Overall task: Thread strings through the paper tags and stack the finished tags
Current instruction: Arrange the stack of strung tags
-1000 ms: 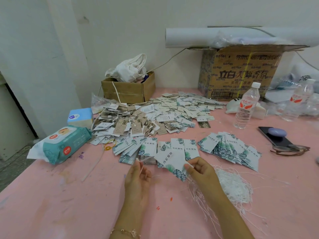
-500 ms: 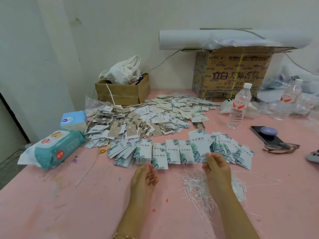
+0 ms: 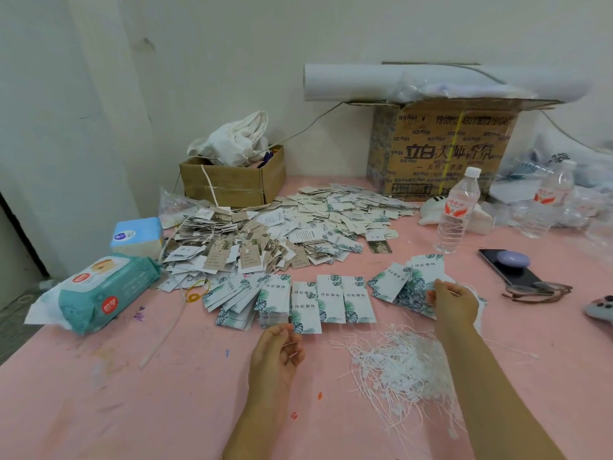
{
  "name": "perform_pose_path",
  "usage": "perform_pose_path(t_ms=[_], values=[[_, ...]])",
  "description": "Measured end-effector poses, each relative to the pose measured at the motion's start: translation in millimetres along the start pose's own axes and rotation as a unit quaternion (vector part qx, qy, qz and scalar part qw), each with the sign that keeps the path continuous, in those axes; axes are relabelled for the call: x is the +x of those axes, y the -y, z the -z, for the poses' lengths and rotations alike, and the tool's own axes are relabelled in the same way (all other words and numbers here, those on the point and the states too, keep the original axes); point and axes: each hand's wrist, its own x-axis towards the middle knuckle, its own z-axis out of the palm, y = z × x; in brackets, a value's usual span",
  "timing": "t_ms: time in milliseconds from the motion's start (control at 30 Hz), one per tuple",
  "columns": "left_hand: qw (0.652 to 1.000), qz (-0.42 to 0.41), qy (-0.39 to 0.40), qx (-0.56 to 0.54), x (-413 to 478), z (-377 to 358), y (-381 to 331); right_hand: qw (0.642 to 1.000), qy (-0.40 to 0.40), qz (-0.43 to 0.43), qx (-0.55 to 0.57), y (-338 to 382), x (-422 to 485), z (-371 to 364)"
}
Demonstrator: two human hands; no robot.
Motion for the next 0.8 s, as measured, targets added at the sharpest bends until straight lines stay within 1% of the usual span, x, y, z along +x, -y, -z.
perform_pose_path(t_ms=[133, 167, 267, 367, 400, 433, 467, 500, 533, 567, 600, 667, 700, 733, 767, 800], values=[[1.0, 0.001, 0.002, -0.004, -0.4, -0.7, -0.8, 0.999, -0.006, -0.039, -0.038, -5.6, 4.9, -1.8], [1.0, 0.002, 0.002, -0.005, -0.6, -0.9, -1.0, 0.997, -0.011, -0.036, -0.071, -6.7, 4.8, -1.2], [1.0, 0.004, 0.001, -0.011, -1.0, -1.3, -1.4, 0.978, -0.024, 0.036, -0.205, -6.0, -6.4, 3.8], [1.0, 0.007, -0.001, -0.012, -1.0, -2.4, -1.9, 0.961, -0.007, 0.095, -0.26, -8.4, -20.2, 6.8], [1.0, 0.008, -0.002, -0.012, -1.2, -2.8, -2.1, 0.95, 0.0, 0.121, -0.289, -10.5, -23.3, 6.3], [1.0, 0.008, -0.003, -0.012, -1.6, -3.2, -2.5, 0.93, 0.006, 0.153, -0.335, -13.1, -26.7, 5.5], [1.0, 0.008, -0.004, -0.012, -2.1, -3.5, -2.9, 0.898, 0.006, 0.196, -0.393, -15.9, -30.7, 4.2], [1.0, 0.007, -0.005, -0.012, -2.7, -3.9, -3.2, 0.86, 0.008, 0.246, -0.447, -17.8, -36.0, 2.4], [1.0, 0.007, -0.007, -0.011, -3.2, -4.1, -3.5, 0.828, 0.022, 0.296, -0.476, -20.4, -41.8, 0.0], [1.0, 0.007, -0.007, -0.009, -3.7, -4.7, -3.9, 0.805, 0.058, 0.335, -0.486, -23.1, -47.5, -3.5], [1.0, 0.007, -0.008, -0.008, -4.1, -5.2, -4.1, 0.792, 0.115, 0.356, -0.484, -26.7, -53.7, -6.7], [1.0, 0.01, -0.01, -0.012, -4.5, -6.2, -5.1, 0.767, 0.245, 0.345, -0.483, -35.0, -65.4, -12.6], [1.0, 0.011, -0.011, -0.015, -4.7, -6.4, -5.4, 0.748, 0.296, 0.333, -0.492, -39.2, -70.3, -14.3], [1.0, 0.012, -0.011, -0.018, -4.6, -6.6, -5.7, 0.728, 0.325, 0.33, -0.505, -43.7, -73.6, -16.0], [1.0, 0.012, -0.012, -0.019, -4.8, -6.6, -6.0, 0.713, 0.333, 0.336, -0.518, -47.8, -76.3, -16.7], [1.0, 0.013, -0.013, -0.02, -4.6, -6.4, -6.1, 0.709, 0.326, 0.343, -0.522, -50.6, -78.3, -16.8]])
